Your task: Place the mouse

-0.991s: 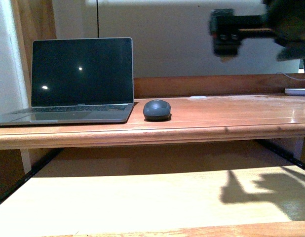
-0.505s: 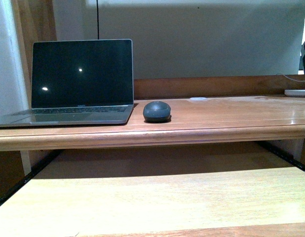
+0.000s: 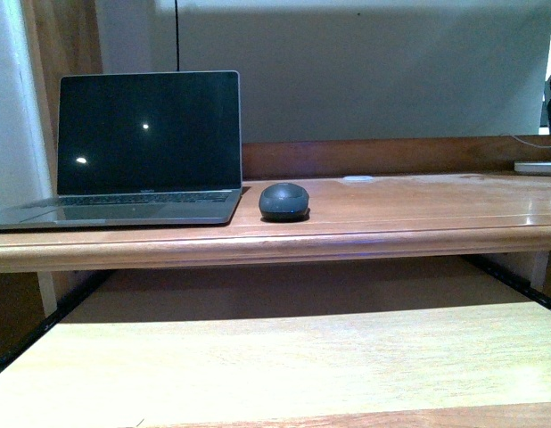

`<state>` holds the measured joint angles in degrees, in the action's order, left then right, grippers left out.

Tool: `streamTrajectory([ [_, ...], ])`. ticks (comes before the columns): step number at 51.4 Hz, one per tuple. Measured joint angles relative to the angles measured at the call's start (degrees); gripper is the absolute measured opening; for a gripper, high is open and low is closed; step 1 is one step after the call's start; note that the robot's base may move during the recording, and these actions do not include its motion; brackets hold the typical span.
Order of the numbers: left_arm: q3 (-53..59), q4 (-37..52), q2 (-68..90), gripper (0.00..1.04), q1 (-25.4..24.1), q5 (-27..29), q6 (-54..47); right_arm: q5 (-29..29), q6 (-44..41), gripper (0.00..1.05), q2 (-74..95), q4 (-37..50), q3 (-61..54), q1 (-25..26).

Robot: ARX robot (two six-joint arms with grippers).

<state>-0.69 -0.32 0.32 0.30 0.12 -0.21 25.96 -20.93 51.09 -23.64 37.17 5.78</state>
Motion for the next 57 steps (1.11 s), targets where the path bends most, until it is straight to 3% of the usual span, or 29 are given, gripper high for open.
streamTrajectory([
  [18, 0.0, 0.0, 0.0, 0.97, 0.0, 0.0, 0.0, -8.4, 3.9, 0.97, -0.2, 5.9, -5.9, -16.5],
  [57, 0.0, 0.0, 0.0, 0.97, 0.0, 0.0, 0.0, -17.1, 13.6, 0.97, 10.2, 20.2, -6.8, -32.4],
])
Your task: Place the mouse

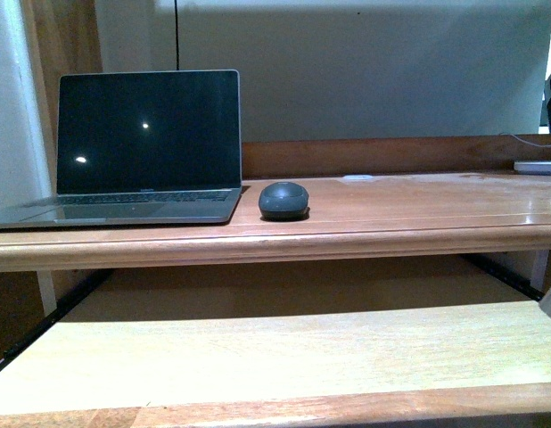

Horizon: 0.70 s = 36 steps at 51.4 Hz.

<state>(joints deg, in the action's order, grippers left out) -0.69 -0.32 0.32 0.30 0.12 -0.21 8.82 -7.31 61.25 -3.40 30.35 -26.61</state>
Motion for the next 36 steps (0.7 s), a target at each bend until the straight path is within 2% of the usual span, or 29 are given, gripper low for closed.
streamTrajectory([
  [17, 0.0, 0.0, 0.0, 0.97, 0.0, 0.0, 0.0, -2.7, 3.7, 0.97, 9.8, 11.4, 3.0, -3.8],
  [36, 0.0, 0.0, 0.0, 0.97, 0.0, 0.0, 0.0, -5.7, 6.6, 0.97, 19.4, 17.0, 10.1, -6.6],
])
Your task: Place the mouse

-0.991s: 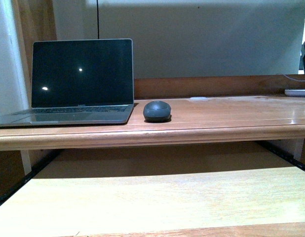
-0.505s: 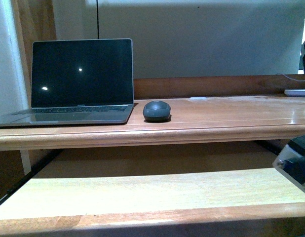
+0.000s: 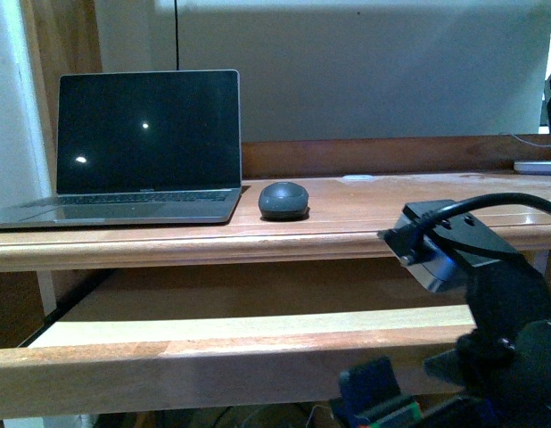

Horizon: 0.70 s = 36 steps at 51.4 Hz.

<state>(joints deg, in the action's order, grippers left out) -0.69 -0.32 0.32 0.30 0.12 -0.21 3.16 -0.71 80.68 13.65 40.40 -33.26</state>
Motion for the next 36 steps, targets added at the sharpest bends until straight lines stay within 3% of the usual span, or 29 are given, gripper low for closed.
streamTrajectory([
  [36, 0.0, 0.0, 0.0, 0.97, 0.0, 0.0, 0.0, -3.4, 5.7, 0.97, 17.3, 6.1, 15.5, -3.5],
])
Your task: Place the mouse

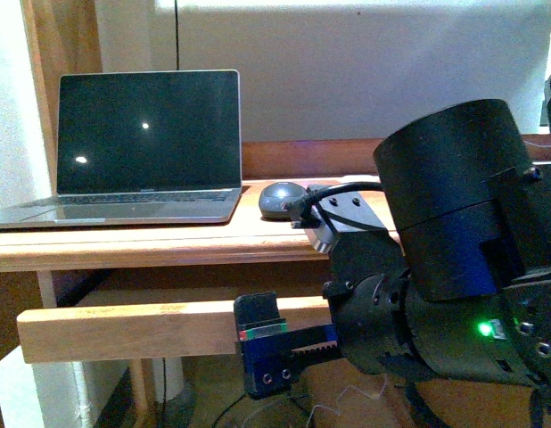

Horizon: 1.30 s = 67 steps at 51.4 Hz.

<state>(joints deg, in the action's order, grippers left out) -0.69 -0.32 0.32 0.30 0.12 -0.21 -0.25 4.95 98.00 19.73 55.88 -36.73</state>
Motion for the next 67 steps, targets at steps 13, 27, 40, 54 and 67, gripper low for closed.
streamTrajectory([
  [13, 0.0, 0.0, 0.0, 0.97, 0.0, 0.0, 0.0, -1.4, 1.8, 0.97, 4.0, 1.7, 3.5, -0.3],
  [27, 0.0, 0.0, 0.0, 0.97, 0.0, 0.0, 0.0, -2.4, 5.1, 0.97, 7.6, 3.1, 5.9, -1.0],
  [40, 0.0, 0.0, 0.0, 0.97, 0.0, 0.0, 0.0, 0.0, 5.3, 0.97, 3.7, 1.2, 4.1, 0.8],
  [54, 0.0, 0.0, 0.0, 0.97, 0.0, 0.0, 0.0, 9.7, 3.1, 0.97, -19.2, -7.2, -6.4, 12.3],
  [67, 0.0, 0.0, 0.0, 0.97, 0.0, 0.0, 0.0, 18.7, 3.4, 0.97, -35.4, -5.9, -14.4, 25.3],
])
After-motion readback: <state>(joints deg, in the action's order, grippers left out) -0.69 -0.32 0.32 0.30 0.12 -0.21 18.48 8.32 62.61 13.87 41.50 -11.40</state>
